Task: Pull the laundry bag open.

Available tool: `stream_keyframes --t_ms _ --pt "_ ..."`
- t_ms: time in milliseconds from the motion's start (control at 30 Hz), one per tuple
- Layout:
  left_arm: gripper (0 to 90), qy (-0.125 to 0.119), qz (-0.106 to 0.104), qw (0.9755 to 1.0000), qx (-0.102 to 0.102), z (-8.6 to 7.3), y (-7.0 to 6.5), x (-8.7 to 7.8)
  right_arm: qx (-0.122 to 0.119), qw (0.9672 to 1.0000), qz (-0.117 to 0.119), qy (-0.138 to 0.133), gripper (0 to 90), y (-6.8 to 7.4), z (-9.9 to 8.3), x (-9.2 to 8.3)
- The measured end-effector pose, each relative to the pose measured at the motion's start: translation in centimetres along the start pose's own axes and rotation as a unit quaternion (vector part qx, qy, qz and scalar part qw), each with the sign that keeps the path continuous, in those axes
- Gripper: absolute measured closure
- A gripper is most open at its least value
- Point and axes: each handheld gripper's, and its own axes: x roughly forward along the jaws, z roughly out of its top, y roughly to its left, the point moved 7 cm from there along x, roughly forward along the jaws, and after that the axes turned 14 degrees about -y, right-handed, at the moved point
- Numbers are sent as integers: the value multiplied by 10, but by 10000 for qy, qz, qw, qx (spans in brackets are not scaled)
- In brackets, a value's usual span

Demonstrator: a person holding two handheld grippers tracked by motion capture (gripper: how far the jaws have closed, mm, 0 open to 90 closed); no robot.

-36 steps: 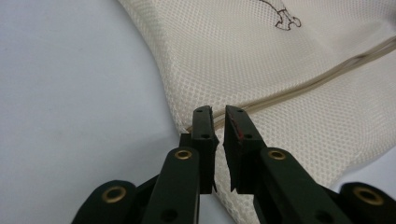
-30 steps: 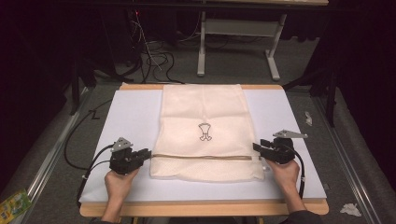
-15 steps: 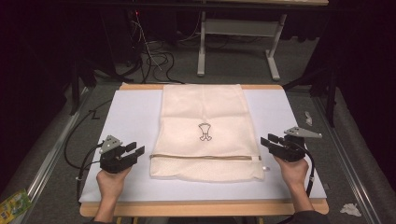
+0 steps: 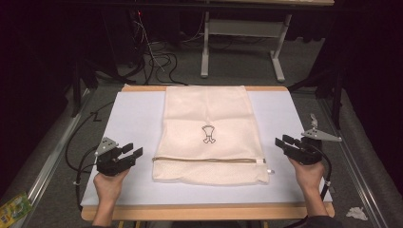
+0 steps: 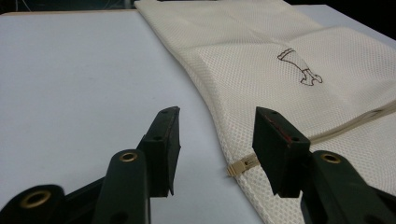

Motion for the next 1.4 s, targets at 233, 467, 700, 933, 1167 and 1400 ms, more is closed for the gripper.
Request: stream_keyframes --t_ms 233,467,700,933,1167,1400 --pt "506 -61 65 9999 -97 0 5 -6 94 9999 -38 -119 592 -8 0 -8" --pt "501 -135 174 9997 -145 0 12 -11 187 9996 -117 -169 593 -16 -4 -13" --pt "499 -152 251 9994 -188 -2 16 -13 244 9993 -194 -216 592 -23 -7 -19" --pt "495 -109 379 9988 -280 -7 22 -11 338 9988 -269 -230 591 -30 -13 -23" --pt "494 -90 459 9984 -324 -10 27 -11 429 9981 -394 -205 591 -40 -22 -27" --pt "492 -43 512 9980 -372 -15 30 -9 445 9977 -508 -115 592 -46 -31 -27"
